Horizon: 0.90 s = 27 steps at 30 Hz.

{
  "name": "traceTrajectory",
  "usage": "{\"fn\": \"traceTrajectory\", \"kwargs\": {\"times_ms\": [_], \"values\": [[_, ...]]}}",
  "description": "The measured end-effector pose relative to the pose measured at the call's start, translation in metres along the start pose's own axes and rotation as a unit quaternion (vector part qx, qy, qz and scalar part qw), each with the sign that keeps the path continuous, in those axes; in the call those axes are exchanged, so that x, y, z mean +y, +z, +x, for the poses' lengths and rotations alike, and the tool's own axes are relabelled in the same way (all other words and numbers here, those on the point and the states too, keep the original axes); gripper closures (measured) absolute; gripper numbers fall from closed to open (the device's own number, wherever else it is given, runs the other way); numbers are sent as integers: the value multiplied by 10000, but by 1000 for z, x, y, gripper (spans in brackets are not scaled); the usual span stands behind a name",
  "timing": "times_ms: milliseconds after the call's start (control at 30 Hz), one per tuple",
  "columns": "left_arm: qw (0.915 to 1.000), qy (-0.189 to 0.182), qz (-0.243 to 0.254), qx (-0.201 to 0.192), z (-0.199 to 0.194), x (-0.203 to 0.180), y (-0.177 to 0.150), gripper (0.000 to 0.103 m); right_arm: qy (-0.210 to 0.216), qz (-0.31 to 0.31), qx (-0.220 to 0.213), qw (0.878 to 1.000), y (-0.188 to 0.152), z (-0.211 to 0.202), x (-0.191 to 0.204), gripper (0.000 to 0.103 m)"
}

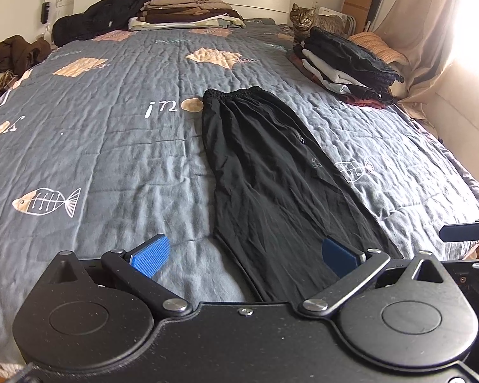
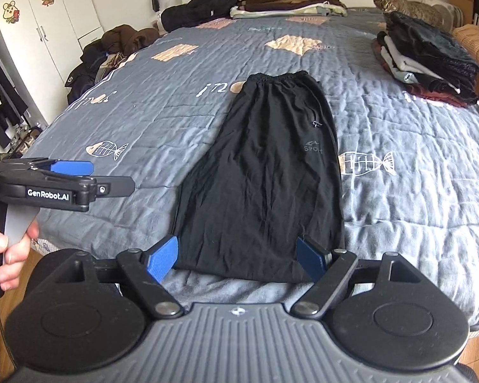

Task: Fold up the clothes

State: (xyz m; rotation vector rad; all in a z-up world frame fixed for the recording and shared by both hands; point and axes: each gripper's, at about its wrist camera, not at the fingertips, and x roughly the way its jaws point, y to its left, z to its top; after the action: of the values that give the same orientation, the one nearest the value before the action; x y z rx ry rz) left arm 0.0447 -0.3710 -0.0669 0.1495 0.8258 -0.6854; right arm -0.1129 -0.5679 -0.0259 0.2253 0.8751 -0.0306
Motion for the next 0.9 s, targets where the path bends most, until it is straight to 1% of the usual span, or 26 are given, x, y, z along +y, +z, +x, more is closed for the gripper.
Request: {"fn": "traceTrajectory", "kwargs": {"times_ms": [100,167,300,400,533,600,767,900], "values": [[9999,-55,70,48,9,8,11,0,88,52,62,9999,8,6,-10,22],[9999,-54,122,62,17,13,21,0,74,118,91,9999,15,10,-18,22],[9997,-133,159,93,39,21,40,0,120,295,138,9994,31,25,-37,22],[9995,-209,206,115,60,26,53,0,181,340,194,9991,43,41,-49,22],[9995,-197,201,148,92,35,73,0,354,373,261,9983,61,68,-66,22],[9995,-195,163,170,107,41,84,0,336,345,270,9985,71,82,-75,22],[9993,-246,22,297,135,53,110,0,548,509,434,9963,91,112,-93,22],[9974,-346,21,632,142,57,132,0,664,740,676,9927,107,115,-104,22]]}}
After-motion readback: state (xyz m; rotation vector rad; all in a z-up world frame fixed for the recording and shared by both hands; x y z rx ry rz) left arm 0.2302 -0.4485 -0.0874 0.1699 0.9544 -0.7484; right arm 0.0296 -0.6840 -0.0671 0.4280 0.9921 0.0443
